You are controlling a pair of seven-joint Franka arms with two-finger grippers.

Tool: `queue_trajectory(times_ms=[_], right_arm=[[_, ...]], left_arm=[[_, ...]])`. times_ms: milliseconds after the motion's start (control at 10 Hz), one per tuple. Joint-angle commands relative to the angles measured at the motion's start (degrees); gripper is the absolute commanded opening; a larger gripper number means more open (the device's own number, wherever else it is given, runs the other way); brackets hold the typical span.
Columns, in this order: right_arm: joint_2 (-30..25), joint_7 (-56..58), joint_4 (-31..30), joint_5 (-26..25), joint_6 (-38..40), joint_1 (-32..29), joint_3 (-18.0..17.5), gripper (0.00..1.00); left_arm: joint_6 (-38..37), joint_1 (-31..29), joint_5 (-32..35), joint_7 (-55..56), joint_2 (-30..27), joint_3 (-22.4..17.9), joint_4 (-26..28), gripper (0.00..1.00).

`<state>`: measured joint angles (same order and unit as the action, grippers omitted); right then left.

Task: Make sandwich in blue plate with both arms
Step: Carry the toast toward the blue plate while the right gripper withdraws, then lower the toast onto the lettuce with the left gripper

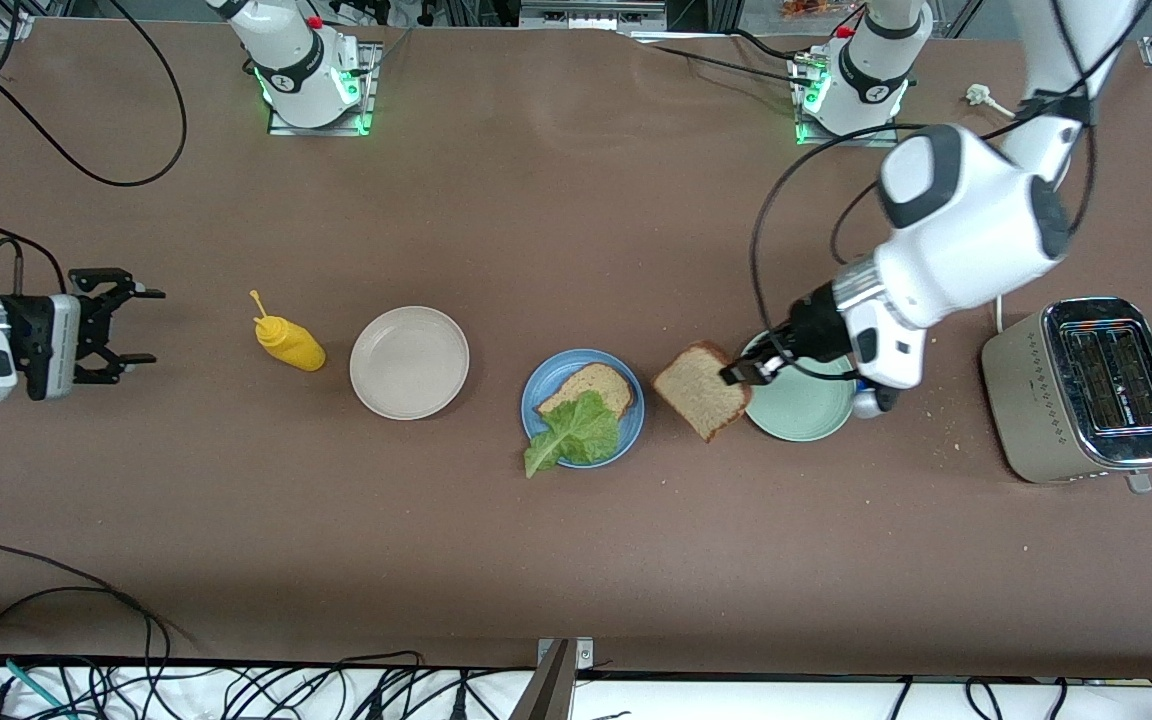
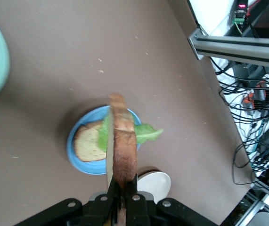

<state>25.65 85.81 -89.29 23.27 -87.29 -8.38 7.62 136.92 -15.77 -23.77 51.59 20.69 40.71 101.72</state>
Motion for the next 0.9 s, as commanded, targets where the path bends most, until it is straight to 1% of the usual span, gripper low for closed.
queue_trajectory(times_ms=[0, 100, 200, 300, 400, 500, 700, 800], right_arm=[[-9.3, -23.7, -1.7, -7.9, 1.6, 4.8, -0.4, 1.0], [-11.6, -30.4, -2.3, -10.6, 1.8, 5.7, -0.4, 1.0], [-14.7, -39.8, -3.9, -12.5, 1.8, 7.0, -0.4, 1.0], [-17.5, -52.4, -4.4, -16.6, 1.9, 8.3, -0.9, 1.0], [-19.1, -60.2, -4.7, -19.5, 1.9, 8.6, -2.9, 1.0], [-20.6, -63.2, -5.7, -21.4, 1.3, 8.6, -3.2, 1.0], [-24.0, -70.2, -8.0, -21.7, -2.5, 8.5, -2.9, 1.0], [-25.0, -78.8, -8.4, -22.1, -4.3, 8.5, -2.9, 1.0]], left_arm=[[10.6, 7.2, -1.4, 1.8, 6.6, -0.1, -1.4, 0.0], [13.3, 10.1, -1.0, 1.8, 7.4, -0.5, -1.4, 0.0], [17.3, 12.0, -1.0, 1.9, 8.3, -0.6, -1.4, 0.0], [20.8, 14.4, -1.0, 1.8, 9.8, -1.0, -1.6, 0.0], [21.9, 17.6, -1.0, 1.8, 11.1, -3.3, -3.1, 0.0], [21.9, 21.0, -1.1, 1.8, 12.0, -6.6, -3.9, 0.0], [21.9, 27.3, -1.3, 2.2, 15.6, -13.2, -8.4, 0.0], [22.0, 28.8, -1.2, 3.8, 17.2, -14.9, -10.9, 0.0]])
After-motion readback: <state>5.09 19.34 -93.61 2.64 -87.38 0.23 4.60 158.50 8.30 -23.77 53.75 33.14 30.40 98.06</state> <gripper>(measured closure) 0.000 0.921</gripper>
